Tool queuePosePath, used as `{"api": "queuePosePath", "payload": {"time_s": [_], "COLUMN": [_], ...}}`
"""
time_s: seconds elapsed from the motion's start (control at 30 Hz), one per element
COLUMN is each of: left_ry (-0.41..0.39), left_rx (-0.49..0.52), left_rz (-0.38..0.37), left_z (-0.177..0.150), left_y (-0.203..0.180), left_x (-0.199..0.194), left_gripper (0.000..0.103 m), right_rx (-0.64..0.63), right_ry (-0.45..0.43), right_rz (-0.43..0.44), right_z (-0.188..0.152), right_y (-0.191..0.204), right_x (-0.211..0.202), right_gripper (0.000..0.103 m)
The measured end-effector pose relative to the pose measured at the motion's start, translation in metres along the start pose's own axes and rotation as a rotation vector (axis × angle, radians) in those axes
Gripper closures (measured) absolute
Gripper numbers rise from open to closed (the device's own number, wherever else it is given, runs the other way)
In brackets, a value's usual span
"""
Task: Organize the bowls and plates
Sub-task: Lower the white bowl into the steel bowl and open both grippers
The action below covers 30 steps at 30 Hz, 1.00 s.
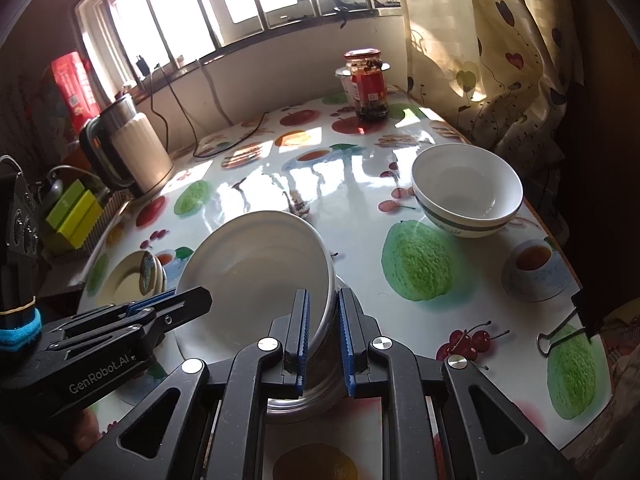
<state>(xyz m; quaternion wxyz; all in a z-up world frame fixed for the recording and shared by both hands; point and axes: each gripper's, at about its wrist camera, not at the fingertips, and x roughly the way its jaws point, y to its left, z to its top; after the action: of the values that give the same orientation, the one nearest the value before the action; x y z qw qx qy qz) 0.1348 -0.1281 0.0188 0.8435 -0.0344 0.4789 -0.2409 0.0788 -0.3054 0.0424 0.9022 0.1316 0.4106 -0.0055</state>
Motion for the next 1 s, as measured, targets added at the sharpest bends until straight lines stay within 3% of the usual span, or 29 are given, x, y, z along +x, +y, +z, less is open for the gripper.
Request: {"api": "queuePosePath", "payload": {"time_s": [1.0], "left_ry": [0.033], "left_rx": [-0.018], "left_rz": [0.0], "left_z": [-0.009], "left_y": [0.002], "left_x": [0.006], "left_gripper": [0.086], "right_rx": [0.026], "right_ry": [0.045], "right_rz": [0.005], "right_z": [-0.017], "right_y": [-0.005], "right_x": [0.009], "right_gripper": [0.086]}}
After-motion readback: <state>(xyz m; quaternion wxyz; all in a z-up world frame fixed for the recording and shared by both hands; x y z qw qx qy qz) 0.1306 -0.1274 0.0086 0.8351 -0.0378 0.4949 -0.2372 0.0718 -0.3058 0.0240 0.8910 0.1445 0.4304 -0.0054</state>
